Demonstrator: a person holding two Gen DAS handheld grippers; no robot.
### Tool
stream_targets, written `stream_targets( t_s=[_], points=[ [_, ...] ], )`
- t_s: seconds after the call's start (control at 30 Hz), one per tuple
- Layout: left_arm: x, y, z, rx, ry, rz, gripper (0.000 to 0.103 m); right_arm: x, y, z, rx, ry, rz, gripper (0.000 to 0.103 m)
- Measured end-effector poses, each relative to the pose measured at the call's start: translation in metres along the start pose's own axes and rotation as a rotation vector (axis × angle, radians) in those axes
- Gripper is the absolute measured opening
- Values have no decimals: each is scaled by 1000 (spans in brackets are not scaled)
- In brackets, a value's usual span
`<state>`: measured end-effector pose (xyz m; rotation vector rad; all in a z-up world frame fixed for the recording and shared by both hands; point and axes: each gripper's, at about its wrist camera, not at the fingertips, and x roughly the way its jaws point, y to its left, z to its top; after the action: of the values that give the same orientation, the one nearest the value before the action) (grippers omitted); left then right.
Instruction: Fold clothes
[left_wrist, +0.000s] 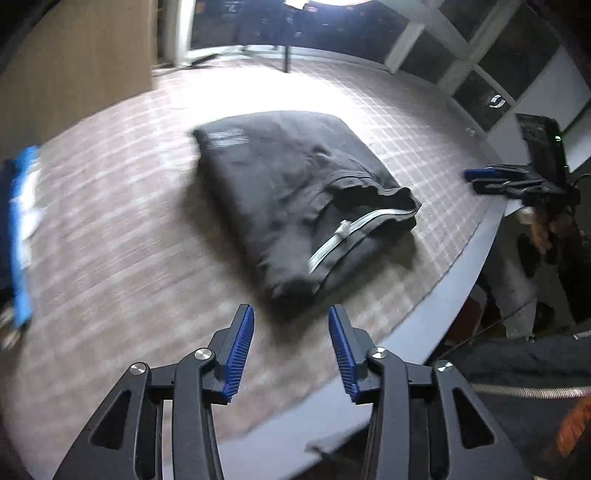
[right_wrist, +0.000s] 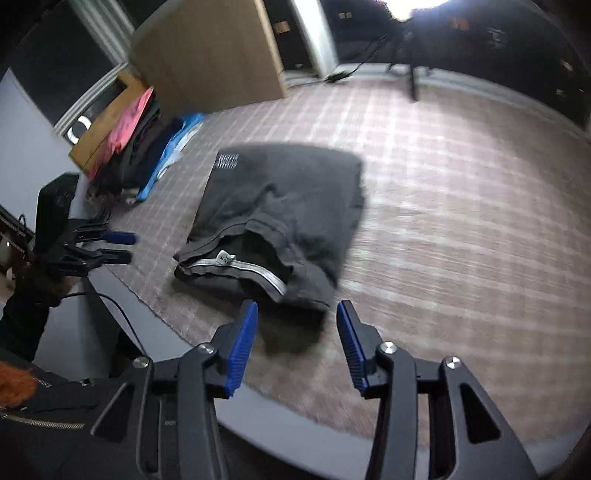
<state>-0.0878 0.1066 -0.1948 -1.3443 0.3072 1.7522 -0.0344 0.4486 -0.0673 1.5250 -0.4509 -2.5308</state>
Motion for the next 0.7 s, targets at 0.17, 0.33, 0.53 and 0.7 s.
stream_targets(
  t_s=[0.17,0.33,0.53,0.7],
  points=[
    [39,-24,-12,203,77,101,38,47,31,-7,-250,36,-117,44],
    [48,-22,-8,249,77,90,38,66,51,-9,-441,64,-201,44],
    [56,-16,1,238,79,59,20,83,51,-4,-465,103,-185,19],
    [35,-18,2,233,56,36,15,61,57,1,-468,73,-171,6]
  ],
)
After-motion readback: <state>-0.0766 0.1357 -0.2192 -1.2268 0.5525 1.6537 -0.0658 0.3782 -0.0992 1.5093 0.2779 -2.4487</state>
